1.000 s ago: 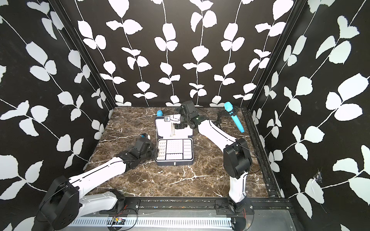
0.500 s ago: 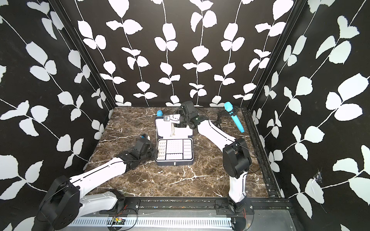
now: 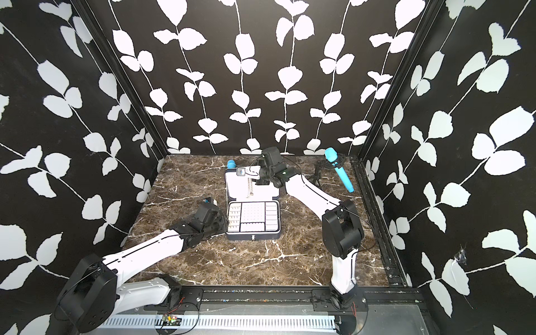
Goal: Put jewelry chain into jewelry box
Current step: Close the fastener on the jewelry box.
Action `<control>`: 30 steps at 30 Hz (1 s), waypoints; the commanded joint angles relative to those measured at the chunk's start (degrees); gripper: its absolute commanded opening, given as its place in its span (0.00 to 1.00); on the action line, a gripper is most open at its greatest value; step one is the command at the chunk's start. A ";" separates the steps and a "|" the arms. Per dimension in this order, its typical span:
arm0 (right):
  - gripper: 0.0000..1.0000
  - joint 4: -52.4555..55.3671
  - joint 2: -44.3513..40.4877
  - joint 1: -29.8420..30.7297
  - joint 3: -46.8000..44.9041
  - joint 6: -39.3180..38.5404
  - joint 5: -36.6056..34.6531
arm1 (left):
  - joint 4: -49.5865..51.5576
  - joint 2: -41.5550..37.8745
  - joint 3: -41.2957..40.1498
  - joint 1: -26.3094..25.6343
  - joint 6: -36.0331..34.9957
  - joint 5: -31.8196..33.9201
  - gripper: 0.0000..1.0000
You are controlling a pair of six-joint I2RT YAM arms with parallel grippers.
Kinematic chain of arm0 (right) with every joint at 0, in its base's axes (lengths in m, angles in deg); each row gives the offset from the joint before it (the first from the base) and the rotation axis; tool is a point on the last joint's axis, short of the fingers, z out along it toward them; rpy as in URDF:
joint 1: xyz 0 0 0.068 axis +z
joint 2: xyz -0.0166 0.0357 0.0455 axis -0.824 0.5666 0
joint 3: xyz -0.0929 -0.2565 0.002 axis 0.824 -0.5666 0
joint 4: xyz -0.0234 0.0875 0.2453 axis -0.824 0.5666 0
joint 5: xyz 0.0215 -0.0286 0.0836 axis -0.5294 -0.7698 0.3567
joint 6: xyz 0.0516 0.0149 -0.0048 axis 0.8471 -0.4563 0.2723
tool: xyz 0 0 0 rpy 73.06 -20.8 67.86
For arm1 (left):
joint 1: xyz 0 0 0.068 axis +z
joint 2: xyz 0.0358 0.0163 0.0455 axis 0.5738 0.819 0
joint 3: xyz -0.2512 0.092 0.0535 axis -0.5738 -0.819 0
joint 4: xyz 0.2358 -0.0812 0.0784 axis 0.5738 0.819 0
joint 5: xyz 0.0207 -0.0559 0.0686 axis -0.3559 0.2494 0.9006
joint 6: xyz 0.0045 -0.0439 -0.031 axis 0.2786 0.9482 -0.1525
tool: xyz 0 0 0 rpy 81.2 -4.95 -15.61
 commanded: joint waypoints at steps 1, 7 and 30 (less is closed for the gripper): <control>0.36 -2.95 0.69 0.31 -0.89 0.53 -1.38 | 0.43 -0.20 -0.81 0.29 0.23 0.40 0.48; 0.44 -3.90 -0.35 0.33 -1.56 1.41 -1.61 | 1.18 -0.64 -0.26 0.20 -0.24 0.74 0.48; 0.77 8.85 -0.19 -3.63 9.19 17.03 11.70 | 5.00 -3.45 1.83 0.24 -1.87 2.51 0.48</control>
